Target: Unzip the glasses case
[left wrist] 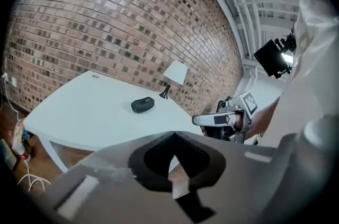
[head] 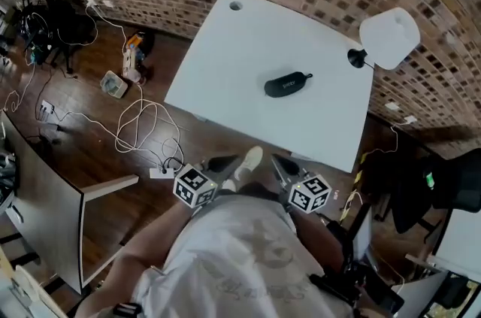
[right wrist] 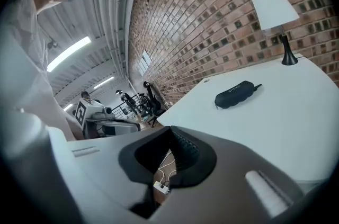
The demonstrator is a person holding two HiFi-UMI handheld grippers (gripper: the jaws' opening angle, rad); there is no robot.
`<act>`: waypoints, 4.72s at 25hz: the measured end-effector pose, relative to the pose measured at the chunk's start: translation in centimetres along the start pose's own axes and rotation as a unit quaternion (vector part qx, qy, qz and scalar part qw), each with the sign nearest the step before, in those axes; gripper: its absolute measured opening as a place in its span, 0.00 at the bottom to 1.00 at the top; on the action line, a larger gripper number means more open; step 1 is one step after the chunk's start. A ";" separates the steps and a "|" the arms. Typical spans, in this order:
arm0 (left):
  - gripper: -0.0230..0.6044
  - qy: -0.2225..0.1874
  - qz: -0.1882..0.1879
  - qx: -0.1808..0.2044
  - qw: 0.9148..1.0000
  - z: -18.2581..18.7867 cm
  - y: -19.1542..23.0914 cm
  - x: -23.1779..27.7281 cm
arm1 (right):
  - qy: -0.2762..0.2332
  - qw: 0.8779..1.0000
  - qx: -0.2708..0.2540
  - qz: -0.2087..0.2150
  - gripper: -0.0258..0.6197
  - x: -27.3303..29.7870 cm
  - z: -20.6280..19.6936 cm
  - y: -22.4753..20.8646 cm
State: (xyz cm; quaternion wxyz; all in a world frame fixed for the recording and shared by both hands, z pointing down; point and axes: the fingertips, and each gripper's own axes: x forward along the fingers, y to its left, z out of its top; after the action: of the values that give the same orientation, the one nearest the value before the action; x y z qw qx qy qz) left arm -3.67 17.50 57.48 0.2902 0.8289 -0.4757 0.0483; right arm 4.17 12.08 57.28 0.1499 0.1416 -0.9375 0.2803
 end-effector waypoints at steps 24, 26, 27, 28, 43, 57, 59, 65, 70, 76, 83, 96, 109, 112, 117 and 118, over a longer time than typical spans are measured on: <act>0.09 0.105 0.024 0.040 0.993 8.4 7.2 10.5 | -0.017 0.999 0.047 -0.014 0.05 3.2 6.0 -10.8; 0.09 0.108 0.026 0.030 0.993 8.6 7.9 10.6 | -0.024 0.998 0.054 -0.015 0.05 3.0 6.1 -10.9; 0.09 0.109 0.025 0.028 0.993 8.8 8.1 10.9 | -0.027 0.998 0.057 -0.017 0.05 2.8 6.1 -11.1; 0.09 0.108 0.023 0.030 0.993 9.1 8.3 11.3 | -0.029 0.998 0.059 -0.023 0.05 2.6 6.1 -11.4; 0.05 0.180 -0.055 0.114 0.976 14.0 13.2 18.5 | -0.093 0.978 0.122 -0.145 0.05 0.3 5.0 -11.4; 0.45 0.362 -0.104 0.048 0.925 11.1 18.8 27.0 | -0.144 0.938 0.181 -0.257 0.05 -3.2 2.0 -9.8; 0.52 0.374 -0.119 0.037 0.919 10.8 18.6 27.5 | -0.148 0.934 0.188 -0.266 0.05 -3.5 1.3 -9.6; 0.54 0.400 -0.164 0.040 0.901 9.9 16.8 28.2 | -0.147 0.925 0.205 -0.285 0.05 -4.1 0.4 -9.1; 0.59 0.431 -0.172 0.054 0.884 8.4 16.0 28.5 | -0.144 0.926 0.203 -0.283 0.05 -3.9 0.7 -9.5; 0.69 0.455 -0.162 0.077 0.872 7.4 15.6 29.0 | -0.138 0.927 0.206 -0.280 0.05 -3.8 0.4 -10.2; 0.56 0.486 -0.140 0.083 0.859 5.6 13.1 28.7 | -0.140 0.926 0.215 -0.278 0.05 -4.2 0.4 -11.2; 0.48 0.339 -0.161 -0.108 0.921 9.6 10.3 29.1 | -0.129 0.934 0.209 -0.258 0.05 -4.6 0.6 -12.2; 0.47 -0.045 -0.268 -0.511 0.815 25.8 7.2 23.0 | -0.141 0.973 -0.085 -0.162 0.07 -1.7 18.3 -9.7; 0.47 -0.098 -0.290 -0.521 0.796 28.8 7.1 20.7 | -0.139 0.972 -0.151 -0.118 0.09 0.0 21.8 -7.5; 0.48 -0.137 -0.317 -0.527 0.777 31.3 6.9 18.1 | -0.129 0.970 -0.192 -0.076 0.15 2.6 23.1 -5.3; 0.48 -0.139 -0.323 -0.525 0.775 31.6 6.8 17.6 | -0.134 0.970 -0.188 -0.070 0.16 2.9 23.3 -5.1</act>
State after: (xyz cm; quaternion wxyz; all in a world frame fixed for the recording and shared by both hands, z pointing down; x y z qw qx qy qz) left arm -5.87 -15.16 40.60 0.6097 0.6506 -0.1670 -0.4209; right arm -1.37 -5.79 42.24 0.0666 0.2126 -0.9726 0.0660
